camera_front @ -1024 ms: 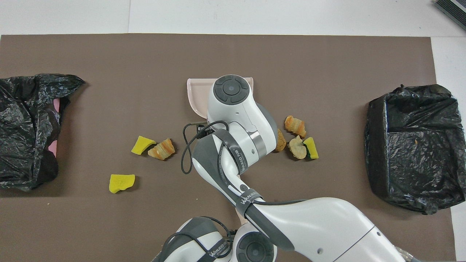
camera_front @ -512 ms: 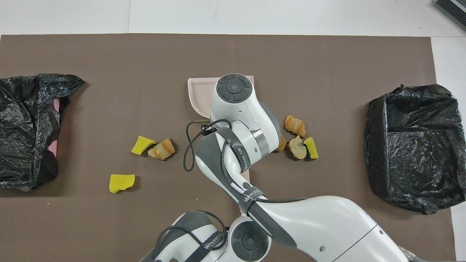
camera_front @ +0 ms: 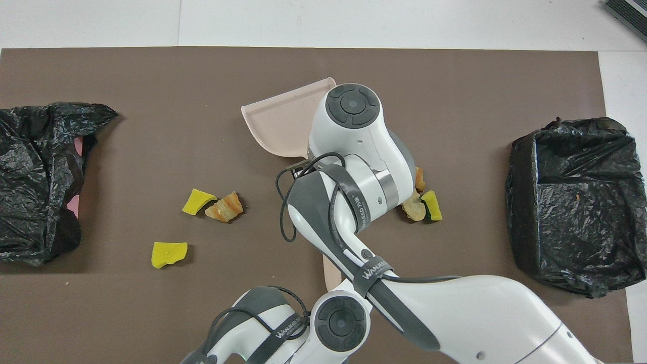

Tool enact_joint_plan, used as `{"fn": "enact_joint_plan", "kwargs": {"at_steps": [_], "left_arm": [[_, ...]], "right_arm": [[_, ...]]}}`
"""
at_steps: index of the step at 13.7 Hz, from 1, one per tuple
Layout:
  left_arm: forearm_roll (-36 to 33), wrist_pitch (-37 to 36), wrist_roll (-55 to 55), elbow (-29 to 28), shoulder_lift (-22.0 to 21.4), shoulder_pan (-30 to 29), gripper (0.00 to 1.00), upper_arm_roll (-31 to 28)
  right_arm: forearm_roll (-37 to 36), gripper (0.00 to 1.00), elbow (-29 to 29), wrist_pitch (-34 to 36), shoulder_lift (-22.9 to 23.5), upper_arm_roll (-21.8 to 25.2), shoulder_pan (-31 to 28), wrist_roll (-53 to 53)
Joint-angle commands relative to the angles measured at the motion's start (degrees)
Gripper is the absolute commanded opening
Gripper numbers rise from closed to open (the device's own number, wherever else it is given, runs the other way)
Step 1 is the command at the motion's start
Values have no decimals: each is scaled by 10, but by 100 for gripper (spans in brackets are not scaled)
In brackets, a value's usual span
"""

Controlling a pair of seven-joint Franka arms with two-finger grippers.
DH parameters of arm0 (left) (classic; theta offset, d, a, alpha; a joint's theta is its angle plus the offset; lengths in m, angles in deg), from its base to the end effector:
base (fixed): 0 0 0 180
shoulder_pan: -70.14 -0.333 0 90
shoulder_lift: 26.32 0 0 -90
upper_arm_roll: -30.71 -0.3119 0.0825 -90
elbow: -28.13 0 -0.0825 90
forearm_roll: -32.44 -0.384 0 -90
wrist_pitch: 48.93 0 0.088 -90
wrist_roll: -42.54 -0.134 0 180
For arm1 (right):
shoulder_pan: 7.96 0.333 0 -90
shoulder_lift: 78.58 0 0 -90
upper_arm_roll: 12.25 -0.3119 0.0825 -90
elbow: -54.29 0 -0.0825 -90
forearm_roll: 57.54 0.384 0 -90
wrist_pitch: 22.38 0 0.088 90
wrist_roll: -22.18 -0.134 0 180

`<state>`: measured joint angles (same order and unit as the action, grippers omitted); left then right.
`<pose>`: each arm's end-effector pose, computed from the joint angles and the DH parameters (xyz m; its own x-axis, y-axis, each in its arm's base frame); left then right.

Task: Sweep and dump trash in bin
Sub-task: 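Grasp the dustpan with the right gripper and lift it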

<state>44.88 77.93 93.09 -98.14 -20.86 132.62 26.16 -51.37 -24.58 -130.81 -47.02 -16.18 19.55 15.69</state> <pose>0.2718 -0.4557 0.3016 0.9840 0.0067 -0.1783 0.0113 -0.9996 0.0248 0.6008 0.3702 0.3635 0.9223 0.3829 -0.0519 0.3738 -0.9182 -0.1313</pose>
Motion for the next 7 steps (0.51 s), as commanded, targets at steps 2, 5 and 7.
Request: {"fn": "enact_joint_plan", "kwargs": {"at_steps": [2, 5, 7], "left_arm": [[-24, -46, 3, 1, -20, -28, 0, 2], [-53, -83, -2, -6, -37, -56, 0, 2], [-66, -108, -12, -9, -48, -80, 0, 2]], "right_arm": [[-11, 0, -30, 44, -60, -6, -47, 148], [-36, 0, -30, 96, -88, -5, -91, 282], [-54, 0, -30, 134, -105, -5, -105, 368]]}}
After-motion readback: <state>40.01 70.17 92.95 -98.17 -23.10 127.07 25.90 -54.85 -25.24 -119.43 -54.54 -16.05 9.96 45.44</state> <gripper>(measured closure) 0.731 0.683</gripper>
